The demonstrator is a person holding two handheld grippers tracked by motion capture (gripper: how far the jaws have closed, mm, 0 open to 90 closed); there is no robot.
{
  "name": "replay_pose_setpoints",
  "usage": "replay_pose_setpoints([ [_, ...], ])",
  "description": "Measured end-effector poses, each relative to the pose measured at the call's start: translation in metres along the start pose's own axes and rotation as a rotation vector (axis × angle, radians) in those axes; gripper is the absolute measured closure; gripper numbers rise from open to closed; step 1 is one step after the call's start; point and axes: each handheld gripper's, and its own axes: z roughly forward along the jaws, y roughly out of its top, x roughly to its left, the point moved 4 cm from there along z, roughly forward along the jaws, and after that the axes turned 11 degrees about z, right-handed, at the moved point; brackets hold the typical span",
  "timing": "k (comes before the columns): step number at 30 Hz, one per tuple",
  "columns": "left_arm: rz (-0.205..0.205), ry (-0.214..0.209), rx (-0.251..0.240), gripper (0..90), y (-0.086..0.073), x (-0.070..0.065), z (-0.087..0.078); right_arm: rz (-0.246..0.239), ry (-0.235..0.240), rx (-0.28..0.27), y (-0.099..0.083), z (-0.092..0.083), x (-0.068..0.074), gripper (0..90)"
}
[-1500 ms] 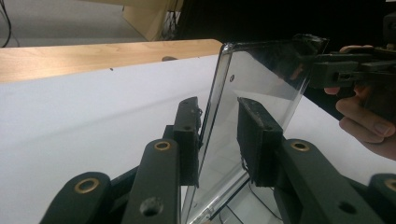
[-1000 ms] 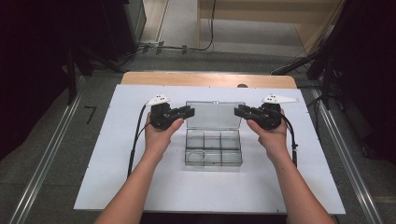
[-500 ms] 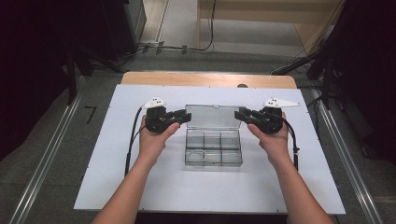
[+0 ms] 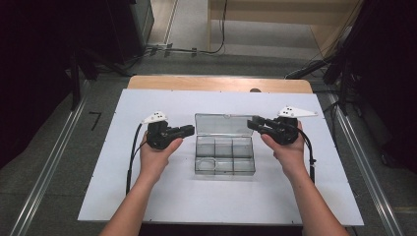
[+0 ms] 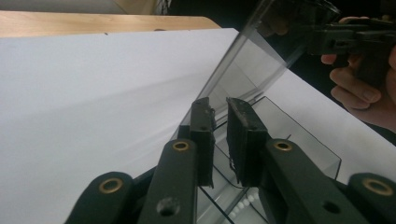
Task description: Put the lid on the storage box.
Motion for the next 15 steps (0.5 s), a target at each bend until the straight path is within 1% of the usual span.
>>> replay_pose_setpoints([
  [3, 0.019, -0.007, 0.013, 88.7, -0.002, -0.004, 0.003, -0.002, 0.000, -0.002, -0.002, -0.001, 0.001, 63.4],
  [4, 0.019, -0.016, 0.017, 89.4, -0.003, -0.005, 0.005, -0.004, 0.001, -0.003, -0.002, -0.002, 0.001, 63.4],
  [8, 0.016, -0.038, 0.020, 89.8, -0.005, -0.008, 0.009, -0.019, -0.006, 0.002, -0.005, -0.003, 0.003, 63.3],
  [12, 0.014, -0.048, 0.015, 89.9, -0.004, -0.010, 0.013, -0.042, -0.011, 0.005, -0.006, -0.004, 0.005, 62.9],
  [15, 0.011, -0.049, 0.015, 89.9, -0.003, -0.011, 0.016, -0.044, -0.010, 0.006, -0.008, -0.005, 0.006, 62.4],
])
